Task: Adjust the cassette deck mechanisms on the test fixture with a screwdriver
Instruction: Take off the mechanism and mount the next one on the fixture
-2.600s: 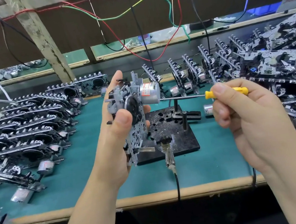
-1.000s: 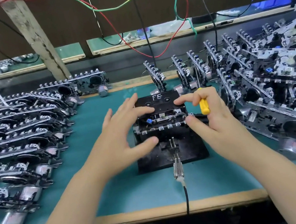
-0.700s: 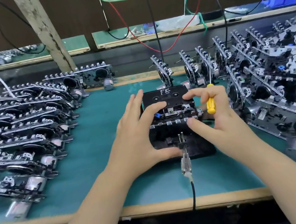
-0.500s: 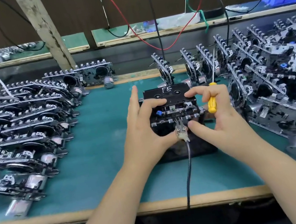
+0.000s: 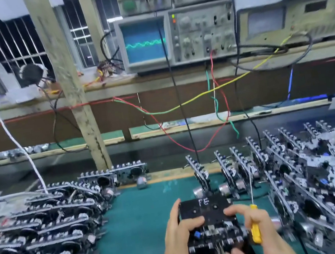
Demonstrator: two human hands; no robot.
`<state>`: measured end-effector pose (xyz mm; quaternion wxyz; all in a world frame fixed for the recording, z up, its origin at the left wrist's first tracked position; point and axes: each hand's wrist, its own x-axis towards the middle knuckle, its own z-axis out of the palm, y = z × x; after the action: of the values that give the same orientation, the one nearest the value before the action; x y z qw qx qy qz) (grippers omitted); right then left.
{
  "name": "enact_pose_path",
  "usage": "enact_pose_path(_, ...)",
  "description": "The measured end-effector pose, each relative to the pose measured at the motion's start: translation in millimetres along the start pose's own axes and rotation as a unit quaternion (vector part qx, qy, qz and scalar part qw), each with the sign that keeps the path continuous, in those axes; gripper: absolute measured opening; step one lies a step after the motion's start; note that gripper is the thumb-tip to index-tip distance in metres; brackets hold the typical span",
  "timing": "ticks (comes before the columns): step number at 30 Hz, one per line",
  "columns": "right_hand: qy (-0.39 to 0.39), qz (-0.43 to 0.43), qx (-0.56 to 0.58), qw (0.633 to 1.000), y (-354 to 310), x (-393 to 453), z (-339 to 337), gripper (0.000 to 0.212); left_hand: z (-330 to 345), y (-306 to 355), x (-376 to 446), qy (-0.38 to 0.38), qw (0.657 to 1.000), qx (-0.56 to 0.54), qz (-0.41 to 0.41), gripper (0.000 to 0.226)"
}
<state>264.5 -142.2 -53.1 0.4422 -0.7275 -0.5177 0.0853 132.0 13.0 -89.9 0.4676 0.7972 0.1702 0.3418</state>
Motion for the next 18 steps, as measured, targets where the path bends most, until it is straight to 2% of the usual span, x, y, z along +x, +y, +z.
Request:
enact_pose_path(1,-0.087,0.034,0.016,0.996,8,6,3,0.061,-5,-3,0,-0.033,0.997,-0.059,-0.033,0.090)
enact_pose_path(2,-0.108,0.084,0.053,0.989,17,11,1,0.066,-11,-1,8,-0.039,0.991,-0.106,-0.073,0.100)
enact_pose_path(3,-0.119,0.097,0.066,0.986,19,11,-3,0.062,-15,-1,15,-0.031,0.985,-0.139,-0.098,0.105)
enact_pose_path(4,-0.139,0.058,0.081,0.985,22,5,0,0.050,-14,3,15,-0.026,0.984,-0.131,-0.114,0.107)
enact_pose_path(5,-0.118,0.016,0.078,0.990,20,3,2,0.032,-9,5,11,-0.016,0.991,-0.095,-0.098,0.107)
enact_pose_path(7,-0.011,0.091,0.027,0.995,8,-2,7,0.036,1,8,3,-0.012,1.000,-0.001,0.002,0.085)
enact_pose_path(9,0.028,0.054,0.015,0.998,9,-16,12,0.039,5,5,-5,0.022,0.996,0.059,0.059,0.069)
enact_pose_path(13,0.058,0.041,0.027,0.997,2,-18,7,0.042,6,9,-7,0.023,0.999,0.031,0.027,0.070)
enact_pose_path(18,0.063,0.045,0.036,0.996,-3,-21,7,0.041,6,9,-8,0.028,0.998,0.037,0.036,0.073)
